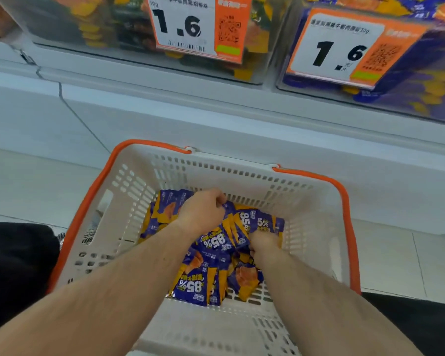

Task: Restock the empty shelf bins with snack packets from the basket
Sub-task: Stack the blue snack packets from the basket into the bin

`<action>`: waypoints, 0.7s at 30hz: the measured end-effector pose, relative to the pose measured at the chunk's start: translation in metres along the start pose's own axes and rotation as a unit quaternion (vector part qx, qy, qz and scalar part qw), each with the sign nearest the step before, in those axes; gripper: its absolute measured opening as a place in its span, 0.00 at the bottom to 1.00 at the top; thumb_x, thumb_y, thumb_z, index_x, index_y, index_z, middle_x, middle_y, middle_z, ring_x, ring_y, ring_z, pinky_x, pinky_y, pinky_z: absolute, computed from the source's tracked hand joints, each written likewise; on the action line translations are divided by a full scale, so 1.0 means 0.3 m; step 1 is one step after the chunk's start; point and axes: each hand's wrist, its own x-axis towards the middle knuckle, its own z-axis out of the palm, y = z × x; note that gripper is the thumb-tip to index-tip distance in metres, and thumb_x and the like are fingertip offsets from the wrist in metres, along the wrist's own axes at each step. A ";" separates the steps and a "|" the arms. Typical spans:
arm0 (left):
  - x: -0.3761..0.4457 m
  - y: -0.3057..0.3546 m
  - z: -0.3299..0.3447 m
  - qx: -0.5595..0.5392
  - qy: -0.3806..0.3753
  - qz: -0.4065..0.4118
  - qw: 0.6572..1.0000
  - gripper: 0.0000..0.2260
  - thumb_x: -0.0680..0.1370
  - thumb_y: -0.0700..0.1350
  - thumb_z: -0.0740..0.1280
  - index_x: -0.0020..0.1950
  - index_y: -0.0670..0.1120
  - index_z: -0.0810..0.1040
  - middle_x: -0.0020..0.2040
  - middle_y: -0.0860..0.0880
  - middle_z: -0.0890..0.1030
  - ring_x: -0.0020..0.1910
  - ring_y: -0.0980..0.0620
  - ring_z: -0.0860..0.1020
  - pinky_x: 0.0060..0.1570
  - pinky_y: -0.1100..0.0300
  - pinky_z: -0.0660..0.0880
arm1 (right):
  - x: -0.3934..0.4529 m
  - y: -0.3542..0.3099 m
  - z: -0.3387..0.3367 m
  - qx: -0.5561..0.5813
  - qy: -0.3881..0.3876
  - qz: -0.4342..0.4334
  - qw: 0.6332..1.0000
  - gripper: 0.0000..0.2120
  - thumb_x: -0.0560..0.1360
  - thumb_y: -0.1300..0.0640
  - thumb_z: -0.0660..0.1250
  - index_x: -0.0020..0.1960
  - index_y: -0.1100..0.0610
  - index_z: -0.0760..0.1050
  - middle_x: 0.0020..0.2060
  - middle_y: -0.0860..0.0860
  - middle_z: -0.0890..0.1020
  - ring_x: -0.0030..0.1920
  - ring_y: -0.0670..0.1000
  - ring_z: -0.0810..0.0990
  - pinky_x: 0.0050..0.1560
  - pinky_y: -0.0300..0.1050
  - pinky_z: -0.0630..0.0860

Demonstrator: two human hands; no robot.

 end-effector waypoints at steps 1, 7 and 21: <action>-0.001 0.000 0.002 0.004 -0.006 0.000 1.000 0.11 0.78 0.41 0.60 0.58 0.49 0.76 0.55 0.50 0.80 0.50 0.50 0.77 0.51 0.54 0.77 | -0.025 0.010 0.005 -0.162 0.016 -0.083 0.983 0.12 0.77 0.64 0.62 0.37 0.54 0.65 0.43 0.52 0.75 0.46 0.53 0.75 0.43 0.43 0.70; -0.017 0.018 -0.002 0.020 -0.031 0.000 0.999 0.12 0.79 0.42 0.60 0.59 0.51 0.77 0.57 0.51 0.80 0.51 0.50 0.77 0.52 0.52 0.78 | -0.101 -0.024 -0.047 -0.076 0.030 -0.118 0.990 0.12 0.78 0.62 0.61 0.59 0.63 0.76 0.39 0.52 0.75 0.34 0.47 0.72 0.35 0.40 0.72; -0.089 0.210 -0.106 -0.120 0.002 0.037 0.992 0.24 0.76 0.41 0.67 0.72 0.45 0.66 0.61 0.44 0.76 0.44 0.49 0.78 0.42 0.55 0.76 | -0.424 -0.244 -0.239 -0.293 0.077 -0.425 0.853 0.18 0.78 0.64 0.57 0.67 0.57 0.72 0.55 0.56 0.80 0.53 0.57 0.78 0.47 0.44 0.72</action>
